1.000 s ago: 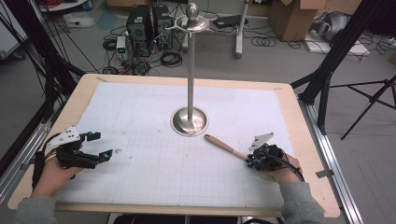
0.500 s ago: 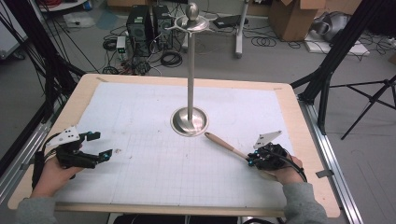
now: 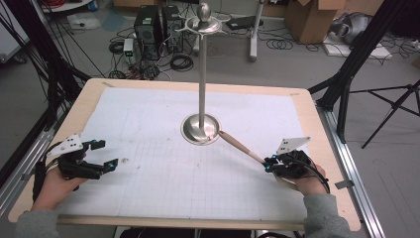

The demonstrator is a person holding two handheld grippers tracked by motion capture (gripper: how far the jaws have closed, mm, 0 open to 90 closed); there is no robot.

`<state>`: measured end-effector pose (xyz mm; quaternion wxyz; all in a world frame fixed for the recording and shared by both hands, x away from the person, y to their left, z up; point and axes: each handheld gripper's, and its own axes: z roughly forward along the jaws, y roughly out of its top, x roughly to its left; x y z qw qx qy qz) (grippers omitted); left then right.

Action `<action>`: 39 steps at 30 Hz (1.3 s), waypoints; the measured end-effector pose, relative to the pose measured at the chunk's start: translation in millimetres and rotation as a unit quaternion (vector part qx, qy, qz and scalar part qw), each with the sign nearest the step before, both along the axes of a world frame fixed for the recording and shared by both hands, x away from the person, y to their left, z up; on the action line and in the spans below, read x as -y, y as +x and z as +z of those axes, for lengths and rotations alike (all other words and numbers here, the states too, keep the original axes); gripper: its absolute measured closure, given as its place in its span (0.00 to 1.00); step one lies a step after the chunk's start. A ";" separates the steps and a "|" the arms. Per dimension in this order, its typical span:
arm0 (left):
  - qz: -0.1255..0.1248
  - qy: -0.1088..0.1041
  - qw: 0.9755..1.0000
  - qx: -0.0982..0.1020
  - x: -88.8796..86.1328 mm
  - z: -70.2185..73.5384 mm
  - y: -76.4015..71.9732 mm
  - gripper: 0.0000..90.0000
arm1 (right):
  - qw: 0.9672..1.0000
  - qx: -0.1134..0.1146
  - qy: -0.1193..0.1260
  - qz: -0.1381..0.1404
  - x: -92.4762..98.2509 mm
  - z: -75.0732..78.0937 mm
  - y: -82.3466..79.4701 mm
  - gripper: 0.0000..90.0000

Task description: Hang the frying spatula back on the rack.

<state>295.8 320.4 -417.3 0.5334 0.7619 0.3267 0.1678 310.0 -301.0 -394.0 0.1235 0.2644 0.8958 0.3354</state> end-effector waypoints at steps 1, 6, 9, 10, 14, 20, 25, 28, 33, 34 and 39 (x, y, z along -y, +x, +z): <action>0.002 -0.002 1.000 0.000 -0.4 0.1 -0.6 0.08 | 1.000 0.003 0.004 0.002 0.4 1.5 -0.1 0.86; 0.004 -0.009 1.000 0.002 -3.3 1.0 -3.3 0.08 | 0.999 0.013 0.029 0.005 1.5 11.1 -0.3 0.86; 0.007 -0.012 1.000 0.003 -5.9 1.4 -5.7 0.08 | 0.999 0.022 0.044 0.008 1.6 17.1 0.6 0.86; 0.007 -0.012 1.000 0.004 -6.7 1.5 -6.2 0.08 | 0.999 0.022 0.049 0.008 1.7 19.3 0.9 0.86; 0.011 -0.018 1.000 0.006 -8.9 2.3 -9.1 0.08 | 0.997 0.028 0.067 0.015 1.9 25.4 2.8 0.86; 0.015 -0.017 1.000 0.004 -11.8 1.9 -13.5 0.08 | 0.996 0.030 0.084 0.026 2.3 32.9 7.5 0.86; 0.019 -0.018 1.000 0.005 -15.1 2.0 -16.6 0.08 | 0.994 0.031 0.096 0.034 4.9 40.6 10.4 0.86; 0.021 -0.019 1.000 0.005 -16.7 1.8 -18.0 0.08 | 0.993 0.033 0.104 0.037 6.9 46.5 11.5 0.86; 0.024 -0.020 1.000 0.004 -18.5 1.6 -19.9 0.08 | 0.992 0.037 0.113 0.039 9.2 57.7 12.4 0.86; 0.023 -0.019 1.000 0.005 -18.8 1.8 -20.1 0.08 | 0.992 0.040 0.116 0.040 9.7 60.7 12.7 0.86; 0.025 -0.020 0.999 0.004 -20.0 1.8 -21.5 0.08 | 0.990 0.047 0.124 0.041 10.7 72.9 13.7 0.86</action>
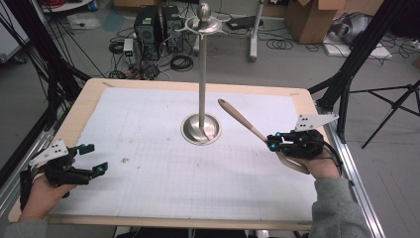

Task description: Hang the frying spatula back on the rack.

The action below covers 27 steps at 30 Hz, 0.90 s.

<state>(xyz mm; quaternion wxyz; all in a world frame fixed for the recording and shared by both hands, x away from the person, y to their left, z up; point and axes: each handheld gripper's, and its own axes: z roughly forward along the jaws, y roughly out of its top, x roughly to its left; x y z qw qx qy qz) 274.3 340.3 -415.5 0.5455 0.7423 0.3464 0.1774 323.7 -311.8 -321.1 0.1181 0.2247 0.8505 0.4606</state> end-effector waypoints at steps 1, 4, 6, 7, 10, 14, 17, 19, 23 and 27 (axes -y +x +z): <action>0.000 0.000 1.000 0.000 -0.2 -0.1 -0.1 0.08 | 1.000 0.002 0.001 0.000 -0.1 3.1 0.3 0.86; 0.001 0.001 1.000 0.001 -1.0 0.1 -1.1 0.08 | 1.000 0.006 0.005 0.001 -0.5 9.0 0.6 0.86; 0.002 -0.001 1.000 0.000 -1.6 0.3 -2.0 0.08 | 1.000 0.011 0.008 0.003 -0.8 13.9 1.3 0.86; 0.002 -0.001 1.000 0.000 -1.8 0.3 -2.3 0.08 | 1.000 0.014 0.011 0.001 -0.8 16.5 1.4 0.86; 0.005 -0.001 1.000 0.001 -2.6 0.3 -3.4 0.08 | 1.000 0.015 0.024 0.001 0.0 22.0 2.6 0.86; 0.005 -0.001 1.000 0.000 -3.8 0.2 -4.2 0.08 | 0.999 0.019 0.032 0.001 0.7 29.1 4.2 0.86; 0.005 -0.002 1.000 -0.001 -4.0 0.1 -4.5 0.08 | 0.999 0.023 0.036 0.000 0.5 35.7 5.0 0.86; 0.005 -0.002 1.000 -0.001 -4.0 0.1 -4.7 0.08 | 0.999 0.024 0.041 -0.001 0.1 39.9 5.3 0.86; 0.006 -0.004 1.000 0.001 -4.3 0.4 -5.3 0.08 | 0.998 0.031 0.046 -0.001 -0.4 47.8 6.6 0.86; 0.006 -0.004 1.000 0.000 -5.5 0.2 -5.7 0.08 | 0.998 0.033 0.050 -0.003 -0.2 54.0 8.0 0.86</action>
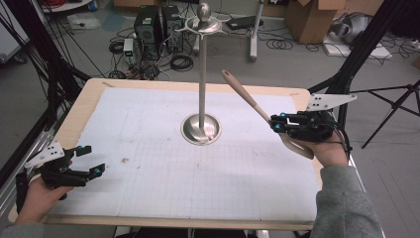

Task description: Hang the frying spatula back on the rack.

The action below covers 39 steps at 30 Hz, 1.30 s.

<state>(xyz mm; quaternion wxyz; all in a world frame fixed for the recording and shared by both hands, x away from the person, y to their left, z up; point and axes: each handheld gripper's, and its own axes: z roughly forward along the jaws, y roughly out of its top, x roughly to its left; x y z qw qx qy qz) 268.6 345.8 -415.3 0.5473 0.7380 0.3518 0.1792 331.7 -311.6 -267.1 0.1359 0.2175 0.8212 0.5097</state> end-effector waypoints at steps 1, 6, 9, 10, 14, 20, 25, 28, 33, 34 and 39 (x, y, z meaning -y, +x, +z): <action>0.000 0.000 1.000 0.000 -0.3 0.0 0.0 0.08 | 1.000 0.001 0.001 0.001 -0.1 1.6 0.1 0.86; 0.001 -0.001 1.000 0.000 -0.5 -0.1 -0.6 0.08 | 1.000 0.006 0.005 0.001 -0.6 8.9 0.0 0.86; 0.001 -0.002 1.000 0.000 -0.9 0.1 -1.2 0.08 | 1.000 0.011 0.008 -0.002 -0.3 12.9 1.3 0.86; 0.002 -0.002 1.000 0.000 -1.1 0.1 -1.3 0.08 | 1.000 0.011 0.010 0.000 -0.1 14.3 1.9 0.86; 0.003 -0.003 1.000 0.000 -2.1 -0.2 -1.8 0.08 | 1.000 0.016 0.019 -0.004 0.3 20.7 2.5 0.86; 0.004 -0.002 1.000 -0.001 -3.2 -0.2 -2.6 0.08 | 0.999 0.020 0.025 -0.009 2.1 30.9 2.9 0.86; 0.003 -0.002 1.000 -0.002 -3.6 -0.6 -3.1 0.08 | 1.000 0.018 0.021 -0.007 4.4 41.4 2.7 0.86; 0.004 -0.002 1.000 -0.002 -3.9 -0.7 -3.3 0.08 | 1.000 0.021 0.021 -0.009 5.5 46.9 2.3 0.86; 0.004 -0.001 1.000 -0.003 -3.9 -0.9 -3.9 0.08 | 0.999 0.029 0.020 -0.010 5.9 57.8 1.5 0.86; 0.004 -0.001 1.000 -0.004 -3.9 -1.0 -4.0 0.08 | 0.999 0.030 0.020 -0.011 5.9 59.3 1.3 0.86; 0.003 0.000 1.000 -0.003 -4.4 -0.9 -4.3 0.08 | 0.999 0.033 0.022 -0.017 6.5 67.5 2.8 0.86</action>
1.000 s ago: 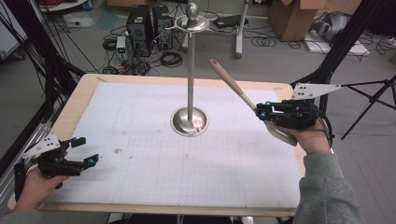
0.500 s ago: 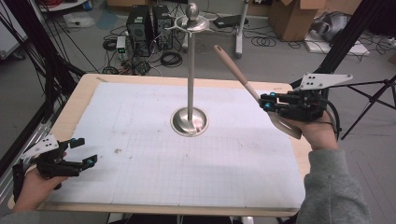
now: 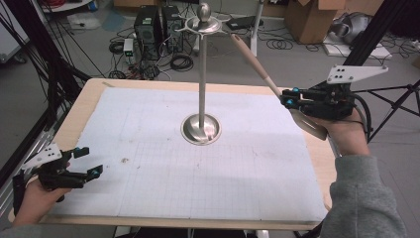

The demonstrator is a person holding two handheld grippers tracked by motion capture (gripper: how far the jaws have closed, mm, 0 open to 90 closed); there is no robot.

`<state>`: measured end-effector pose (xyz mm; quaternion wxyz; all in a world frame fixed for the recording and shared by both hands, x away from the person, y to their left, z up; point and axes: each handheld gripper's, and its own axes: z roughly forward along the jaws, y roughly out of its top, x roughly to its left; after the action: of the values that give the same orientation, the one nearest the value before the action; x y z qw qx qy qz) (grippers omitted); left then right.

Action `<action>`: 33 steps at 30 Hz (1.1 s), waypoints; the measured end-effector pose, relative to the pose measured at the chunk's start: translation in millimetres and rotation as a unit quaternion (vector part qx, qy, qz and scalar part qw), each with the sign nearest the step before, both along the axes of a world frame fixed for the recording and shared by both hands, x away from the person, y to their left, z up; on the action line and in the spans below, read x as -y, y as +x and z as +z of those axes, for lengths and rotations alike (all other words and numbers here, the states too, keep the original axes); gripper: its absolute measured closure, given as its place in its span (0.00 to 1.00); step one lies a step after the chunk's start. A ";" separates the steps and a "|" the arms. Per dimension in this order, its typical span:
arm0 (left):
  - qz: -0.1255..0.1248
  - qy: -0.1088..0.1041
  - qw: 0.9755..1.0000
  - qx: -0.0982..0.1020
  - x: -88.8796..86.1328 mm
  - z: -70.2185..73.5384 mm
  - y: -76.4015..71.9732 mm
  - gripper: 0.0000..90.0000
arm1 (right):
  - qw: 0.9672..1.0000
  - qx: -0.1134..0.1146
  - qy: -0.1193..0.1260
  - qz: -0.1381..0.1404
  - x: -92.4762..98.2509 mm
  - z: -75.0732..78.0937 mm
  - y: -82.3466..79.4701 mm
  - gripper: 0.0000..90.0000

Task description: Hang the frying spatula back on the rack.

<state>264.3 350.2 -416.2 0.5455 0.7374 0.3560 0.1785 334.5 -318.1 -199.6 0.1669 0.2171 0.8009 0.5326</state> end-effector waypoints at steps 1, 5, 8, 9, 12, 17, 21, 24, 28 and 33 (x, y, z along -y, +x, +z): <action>0.000 0.000 1.000 0.000 -0.1 0.0 0.0 0.08 | 1.000 -0.001 0.001 -0.003 -0.4 1.0 0.1 0.86; 0.000 0.000 1.000 -0.001 -1.0 -0.1 -0.7 0.08 | 1.000 -0.001 0.002 -0.011 -1.8 2.9 3.0 0.86; 0.002 -0.001 1.000 -0.001 -1.6 -0.3 -1.0 0.08 | 1.000 -0.003 0.006 -0.012 -4.0 2.7 4.5 0.86; 0.002 -0.001 1.000 -0.001 -1.7 -0.4 -1.0 0.08 | 1.000 -0.001 0.006 -0.013 -4.9 2.5 5.5 0.86; 0.002 -0.001 1.000 -0.001 -1.8 -0.5 -1.4 0.08 | 1.000 -0.003 0.010 -0.016 -6.3 2.1 7.5 0.86; 0.005 -0.002 1.000 -0.003 -2.2 -0.9 -1.6 0.08 | 1.000 -0.008 0.011 -0.017 -9.1 1.5 9.7 0.86; 0.004 0.000 1.000 -0.002 -2.1 -1.0 -1.7 0.08 | 1.000 -0.009 0.017 -0.015 -10.1 1.1 11.4 0.86; 0.005 -0.001 1.000 -0.003 -2.4 -1.2 -1.8 0.08 | 1.000 -0.012 0.017 -0.017 -10.2 0.6 12.5 0.86; 0.004 0.000 1.000 -0.004 -2.8 -1.5 -1.8 0.08 | 0.999 -0.017 0.022 -0.015 -11.1 0.0 12.9 0.86; 0.004 0.000 1.000 -0.004 -2.8 -1.7 -1.8 0.08 | 1.000 -0.014 0.022 -0.014 -12.6 -0.8 14.0 0.86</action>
<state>262.5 353.1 -417.9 0.5429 0.7371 0.3612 0.1775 348.5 -305.5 -200.3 0.1583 0.2397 0.7880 0.5446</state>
